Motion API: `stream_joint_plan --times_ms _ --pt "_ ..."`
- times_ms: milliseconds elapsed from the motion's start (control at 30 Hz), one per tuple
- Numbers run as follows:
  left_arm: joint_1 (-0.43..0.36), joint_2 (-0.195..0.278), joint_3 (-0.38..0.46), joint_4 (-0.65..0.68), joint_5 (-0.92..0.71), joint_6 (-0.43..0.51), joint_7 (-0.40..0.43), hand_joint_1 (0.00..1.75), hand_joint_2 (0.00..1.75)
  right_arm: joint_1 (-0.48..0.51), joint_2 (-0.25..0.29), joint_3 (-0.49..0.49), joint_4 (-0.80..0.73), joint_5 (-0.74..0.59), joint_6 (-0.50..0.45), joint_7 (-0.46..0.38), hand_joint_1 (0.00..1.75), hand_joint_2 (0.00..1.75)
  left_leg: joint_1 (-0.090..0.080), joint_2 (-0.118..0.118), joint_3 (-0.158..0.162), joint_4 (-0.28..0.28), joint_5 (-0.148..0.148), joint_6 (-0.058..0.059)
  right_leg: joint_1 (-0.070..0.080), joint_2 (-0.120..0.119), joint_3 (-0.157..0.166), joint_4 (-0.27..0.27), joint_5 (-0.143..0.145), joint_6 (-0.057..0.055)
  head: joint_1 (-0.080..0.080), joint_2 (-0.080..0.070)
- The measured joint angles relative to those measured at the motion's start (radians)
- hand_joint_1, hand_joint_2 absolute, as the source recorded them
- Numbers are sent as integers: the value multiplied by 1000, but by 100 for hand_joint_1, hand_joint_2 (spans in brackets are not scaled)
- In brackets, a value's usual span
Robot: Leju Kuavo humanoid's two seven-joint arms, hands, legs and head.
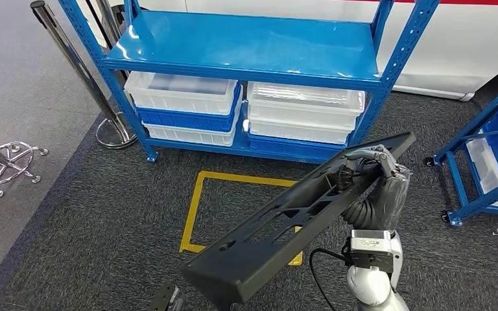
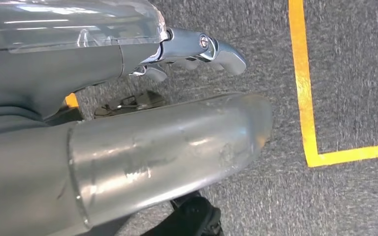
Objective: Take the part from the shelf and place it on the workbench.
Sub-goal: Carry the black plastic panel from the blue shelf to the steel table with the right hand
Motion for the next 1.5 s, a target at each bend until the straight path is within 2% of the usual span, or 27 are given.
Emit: stream_joint_plan --times_ms 33,67,133,167,200,300,333,400,467,567,600,667,733,800,833,867,933,967,1000,1067,1133,1200,1267,1333,1367,1433,1500 --pt "-2 0 0 0 0 0 0 0 0 -2 0 -7 -2 -3 -1 0 175 175 2 -2 60 -72 20 1 -3 0 -19 7 15 11 0 0" --pt "-4 0 0 0 0 0 0 0 0 -4 0 -10 -4 -4 -1 1 175 175 -1 -5 79 -110 11 7 -3 -1 -22 6 25 18 0 0" --pt "-3 0 1 0 0 0 0 0 0 -7 0 -14 -6 -4 -1 1 175 175 -4 -5 70 -119 24 28 -5 -1 -26 -1 43 31 1 0" --pt "-2 0 1 0 0 0 0 0 0 -7 0 -18 -6 -5 -1 1 175 175 -4 -3 61 -121 36 38 -6 0 -33 3 34 36 1 0" --pt "-2 1 1 0 0 0 0 0 0 -7 0 -21 -6 -5 -1 1 175 175 -3 -1 49 -124 50 49 -6 2 -42 22 4 38 1 0" --pt "-2 1 2 0 0 0 0 0 0 -7 0 -28 -6 -5 -1 1 175 175 -7 4 0 -124 92 67 -5 5 -80 178 -154 37 2 0" --pt "-2 1 2 0 0 0 0 0 0 -7 0 -30 -6 -5 -1 1 175 175 -10 5 -20 -123 106 68 -3 7 -85 239 -179 37 2 0" --pt "-1 1 2 0 0 0 0 0 0 -7 0 -31 -6 -5 -1 1 175 175 -14 7 -59 -118 133 67 -2 8 -62 292 -149 32 1 0" --pt "-1 1 2 0 0 0 0 0 0 -7 0 -32 -6 -5 -1 1 175 175 -17 7 -94 -110 155 64 1 8 18 224 -92 23 1 0" --pt "0 0 3 0 0 0 -1 0 0 -6 0 -32 -11 -1 -3 0 175 175 -19 6 -117 -101 183 52 11 9 163 23 -140 12 1 0" --pt "0 0 3 0 0 0 -1 0 0 -5 0 -32 -14 1 -4 -1 175 175 -19 6 -118 -104 194 46 14 9 183 -15 -157 10 1 0" --pt "3 1 4 0 0 0 -1 0 0 -1 0 -32 -16 8 -6 -2 175 175 -17 5 -123 -111 210 35 13 7 171 -26 -140 3 1 0" --pt "7 2 5 0 0 0 -1 0 0 5 0 -32 -17 13 -8 -3 175 175 -16 3 -142 -75 149 24 7 4 142 -28 -111 -12 1 0" --pt "9 3 5 0 0 0 -1 0 0 10 0 -32 -17 18 -11 -4 175 175 -12 3 -167 37 31 15 8 2 106 -28 -82 -21 0 0" --pt "9 3 5 0 0 0 -1 0 0 14 0 -32 -18 21 -14 -4 175 175 -11 3 -174 105 -7 11 9 2 88 -26 -67 -22 0 0" --pt "9 3 6 0 0 0 -1 0 0 18 0 -33 -18 25 -15 -4 175 175 -11 3 -175 162 -14 10 11 1 69 -24 -54 -22 0 0" --pt "8 4 6 0 -1 0 -1 0 0 27 -1 -33 -18 31 -17 -4 175 175 -12 2 -138 192 35 16 16 0 31 -18 -28 -22 0 0" --pt "8 5 6 0 -1 0 -1 0 0 30 -1 -34 -20 33 -17 -4 175 175 -14 2 -92 153 59 25 19 0 13 -15 -15 -21 0 0" --pt "6 8 7 0 -1 0 -1 0 0 33 -2 -34 -22 34 -17 -3 175 175 -18 2 -29 81 60 37 22 0 -1 -13 -4 -20 0 0" --pt "2 11 7 0 -1 0 -2 0 0 35 -3 -36 -30 35 -17 -3 175 175 -27 1 90 -85 16 54 23 -1 -14 -13 18 -14 0 0" --pt "0 13 9 0 -2 0 -2 0 0 36 -5 -38 -33 42 -12 0 175 175 -34 1 130 -165 -2 62 19 -4 -17 -22 44 -3 0 0" --pt "1 13 12 0 -2 0 -1 0 0 38 -8 -39 -33 55 2 7 175 175 -32 5 117 -179 28 74 14 -2 -26 -23 37 9 0 0" --pt "1 15 15 0 -1 2 0 0 0 39 -12 -38 -29 67 19 14 175 175 -28 10 90 -187 61 87 11 4 -49 38 -51 19 1 0" --pt "0 16 19 0 2 3 0 0 0 39 -14 -37 -22 75 32 19 175 175 -28 11 50 -180 89 91 6 7 -75 162 -149 30 1 0" --pt "0 16 20 0 5 3 0 0 0 38 -15 -34 -16 78 37 21 175 175 -27 11 27 -175 102 89 2 7 -81 221 -164 36 1 0" --pt "-1 15 22 0 10 3 -2 0 0 36 -15 -28 -1 83 45 22 175 175 -22 12 -21 -157 124 81 -5 7 -59 264 -119 46 1 0" --pt "-4 13 24 0 16 3 -5 0 0 33 -15 -20 13 85 51 22 175 175 -14 12 -69 -131 141 69 -14 7 27 184 -82 55 1 0"
